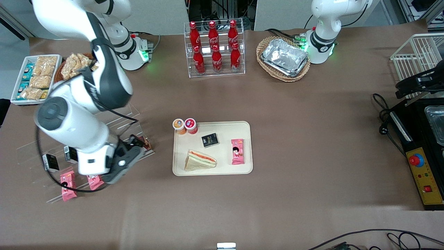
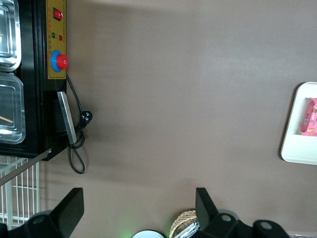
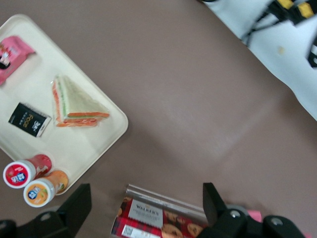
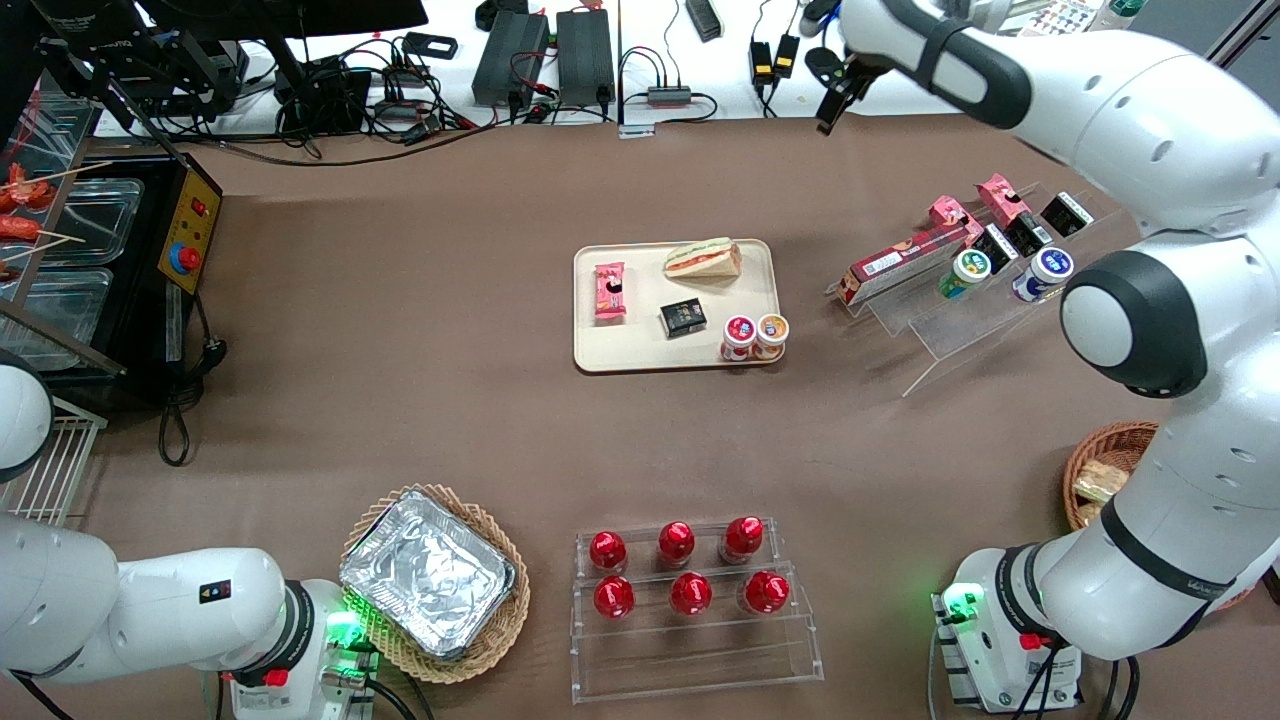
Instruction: Place sandwich on tray
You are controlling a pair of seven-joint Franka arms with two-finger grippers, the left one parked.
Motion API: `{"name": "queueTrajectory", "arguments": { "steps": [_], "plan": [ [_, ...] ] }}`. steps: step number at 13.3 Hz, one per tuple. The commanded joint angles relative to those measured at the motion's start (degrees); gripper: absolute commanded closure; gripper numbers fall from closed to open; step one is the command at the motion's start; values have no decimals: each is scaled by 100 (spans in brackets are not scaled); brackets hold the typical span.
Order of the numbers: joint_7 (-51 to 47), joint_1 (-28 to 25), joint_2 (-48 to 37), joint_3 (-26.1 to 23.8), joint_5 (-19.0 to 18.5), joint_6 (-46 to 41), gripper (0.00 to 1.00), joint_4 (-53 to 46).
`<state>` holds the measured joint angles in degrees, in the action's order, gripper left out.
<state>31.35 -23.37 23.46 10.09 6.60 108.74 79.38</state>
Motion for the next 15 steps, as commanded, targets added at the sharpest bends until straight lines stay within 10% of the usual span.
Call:
{"name": "queueTrajectory", "arguments": {
  "steps": [1, 15],
  "plan": [
    [-995, 279, -482, 81, 123, -702, 0, -28],
    [-2405, 1211, -2364, 72, -616, -2322, 0, 701]
  ]
}}
